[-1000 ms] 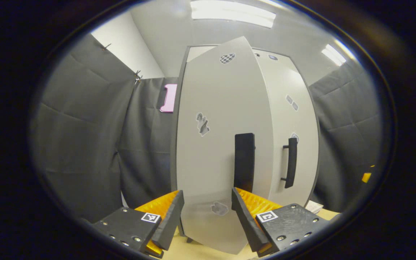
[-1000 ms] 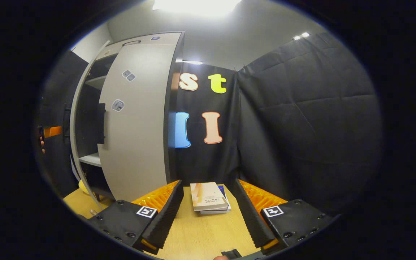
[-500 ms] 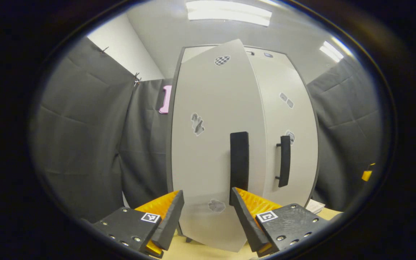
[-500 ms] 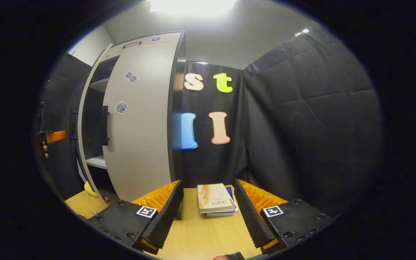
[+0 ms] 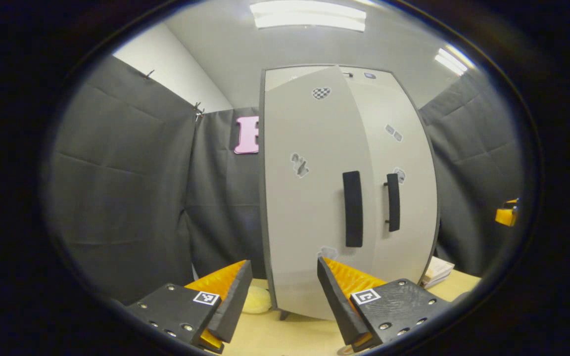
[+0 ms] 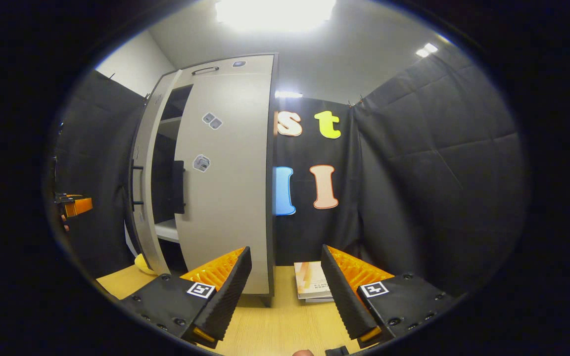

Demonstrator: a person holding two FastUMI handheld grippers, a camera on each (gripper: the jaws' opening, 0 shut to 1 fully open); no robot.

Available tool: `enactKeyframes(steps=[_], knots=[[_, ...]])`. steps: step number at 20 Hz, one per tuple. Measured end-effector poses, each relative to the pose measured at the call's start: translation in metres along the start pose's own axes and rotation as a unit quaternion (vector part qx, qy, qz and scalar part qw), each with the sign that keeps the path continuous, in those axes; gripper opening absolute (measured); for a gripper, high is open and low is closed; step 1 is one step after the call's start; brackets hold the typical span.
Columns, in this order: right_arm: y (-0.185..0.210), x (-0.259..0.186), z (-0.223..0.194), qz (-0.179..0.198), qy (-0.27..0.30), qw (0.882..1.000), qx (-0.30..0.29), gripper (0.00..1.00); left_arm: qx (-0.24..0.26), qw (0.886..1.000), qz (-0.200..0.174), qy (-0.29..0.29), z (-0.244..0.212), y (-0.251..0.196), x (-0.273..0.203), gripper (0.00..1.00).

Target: Grasp the bottle in the cabinet with the left hand and place it on the coaster, then close the right door with the right hand and the left door with the left hand.

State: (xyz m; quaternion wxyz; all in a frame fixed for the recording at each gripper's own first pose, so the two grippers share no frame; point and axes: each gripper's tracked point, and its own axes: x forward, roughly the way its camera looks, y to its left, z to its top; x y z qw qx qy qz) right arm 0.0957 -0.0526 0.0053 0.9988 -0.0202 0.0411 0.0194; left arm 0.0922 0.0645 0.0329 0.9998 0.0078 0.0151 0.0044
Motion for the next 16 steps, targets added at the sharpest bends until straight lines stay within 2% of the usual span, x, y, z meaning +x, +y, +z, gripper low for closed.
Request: enactKeyframes(steps=[3,4,5,7,8,9,11,13,14,16], knots=[[0.02,-0.016,0.008,0.002,-0.006,1.0,0.0,0.91,-0.003,1.0,0.005,0.0,0.002,0.029,-0.025,0.82],[0.027,-0.022,0.011,0.003,-0.008,1.0,0.002,0.87,-0.002,1.0,0.007,0.0,0.003,0.038,-0.032,0.81],[0.034,-0.028,0.014,0.006,-0.01,1.0,0.004,0.91,0.0,1.0,0.009,-0.001,0.005,0.047,-0.039,0.81],[0.044,-0.039,0.017,0.007,-0.014,1.0,0.002,0.87,0.0,1.0,0.009,-0.003,0.007,0.059,-0.052,0.81],[0.048,-0.045,0.018,0.008,-0.016,1.0,0.0,0.91,-0.001,1.0,0.009,-0.004,0.007,0.064,-0.06,0.81],[0.052,-0.051,0.02,0.009,-0.018,1.0,0.0,0.87,-0.001,1.0,0.008,-0.004,0.007,0.068,-0.066,0.82],[0.06,-0.063,0.021,0.009,-0.02,1.0,-0.001,0.91,0.0,1.0,0.006,-0.005,0.007,0.074,-0.077,0.81],[0.066,-0.072,0.021,0.011,-0.021,1.0,-0.001,0.91,0.004,1.0,0.003,-0.005,0.006,0.079,-0.088,0.81],[0.069,-0.076,0.02,0.01,-0.022,1.0,-0.001,0.87,0.004,1.0,0.001,-0.004,0.006,0.081,-0.093,0.81],[0.072,-0.085,0.019,0.01,-0.022,1.0,0.0,0.91,0.001,1.0,-0.003,-0.004,0.006,0.082,-0.102,0.81]])
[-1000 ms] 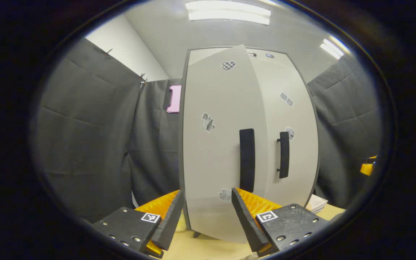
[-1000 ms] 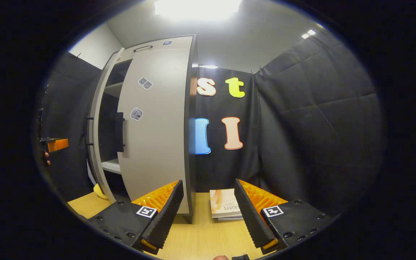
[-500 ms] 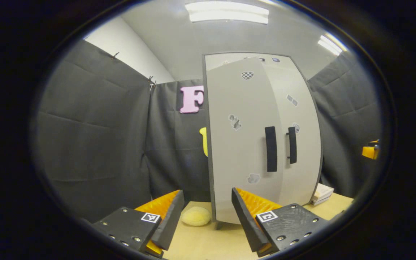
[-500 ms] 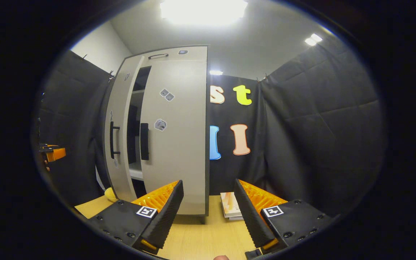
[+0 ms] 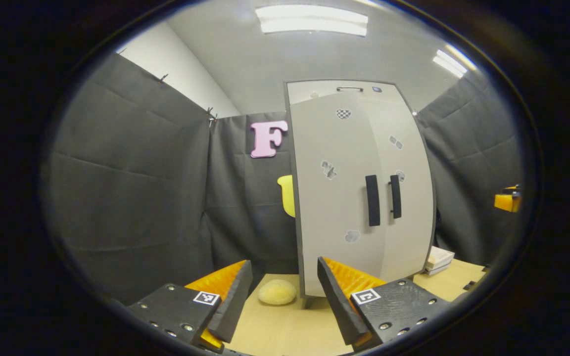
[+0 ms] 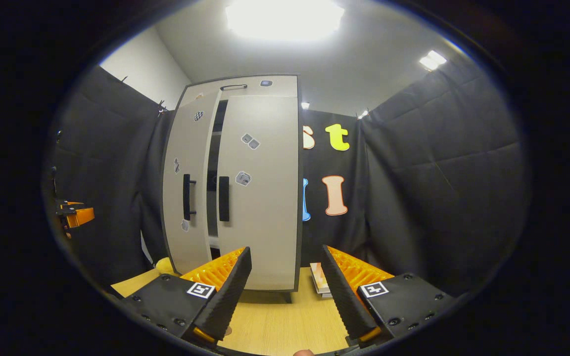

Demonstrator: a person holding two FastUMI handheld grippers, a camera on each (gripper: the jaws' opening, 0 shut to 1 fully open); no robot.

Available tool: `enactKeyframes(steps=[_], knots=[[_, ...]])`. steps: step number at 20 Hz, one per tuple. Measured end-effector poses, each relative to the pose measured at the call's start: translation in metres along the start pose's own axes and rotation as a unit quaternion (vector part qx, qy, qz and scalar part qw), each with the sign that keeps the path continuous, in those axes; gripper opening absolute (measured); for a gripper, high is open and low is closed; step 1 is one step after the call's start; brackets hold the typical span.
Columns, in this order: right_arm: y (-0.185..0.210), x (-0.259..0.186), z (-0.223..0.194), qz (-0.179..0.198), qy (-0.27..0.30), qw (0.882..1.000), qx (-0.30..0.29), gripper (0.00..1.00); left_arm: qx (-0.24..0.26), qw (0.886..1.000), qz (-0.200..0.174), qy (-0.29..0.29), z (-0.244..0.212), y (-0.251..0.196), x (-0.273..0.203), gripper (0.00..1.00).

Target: Grasp the bottle in the cabinet with the left hand and place it on the coaster, then close the right door with the right hand and the left door with the left hand.

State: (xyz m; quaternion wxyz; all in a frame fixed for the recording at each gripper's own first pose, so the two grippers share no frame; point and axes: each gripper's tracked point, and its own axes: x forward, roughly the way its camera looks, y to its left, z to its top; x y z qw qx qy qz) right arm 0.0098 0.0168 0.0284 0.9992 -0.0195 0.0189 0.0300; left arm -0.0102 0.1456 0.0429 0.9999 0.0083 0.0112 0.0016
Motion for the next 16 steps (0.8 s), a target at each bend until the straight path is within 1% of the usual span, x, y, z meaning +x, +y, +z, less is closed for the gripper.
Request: enactKeyframes(steps=[3,8,9,10,14,15,16], knots=[[0.001,-0.014,0.001,-0.003,0.0,1.0,0.0,0.91,0.001,1.0,-0.004,0.001,-0.001,0.002,-0.012,0.81],[0.005,-0.024,0.001,-0.003,0.001,1.0,0.001,0.91,0.004,1.0,-0.006,0.003,-0.003,0.006,-0.025,0.82],[0.006,-0.024,0.003,-0.002,0.0,1.0,0.0,0.87,0.004,1.0,-0.005,0.003,-0.003,0.007,-0.027,0.82],[0.007,-0.025,0.004,-0.002,-0.003,1.0,-0.001,0.91,0.003,1.0,-0.002,0.002,-0.002,0.01,-0.028,0.82],[0.01,-0.025,0.008,0.0,-0.009,1.0,-0.003,0.91,0.001,1.0,0.003,0.001,-0.001,0.016,-0.032,0.82],[0.01,-0.026,0.008,0.001,-0.009,1.0,-0.002,0.87,0.003,1.0,0.003,0.001,0.0,0.016,-0.032,0.81],[0.01,-0.026,0.008,0.002,-0.008,1.0,-0.001,0.91,0.006,1.0,0.003,0.0,0.0,0.017,-0.033,0.81]])
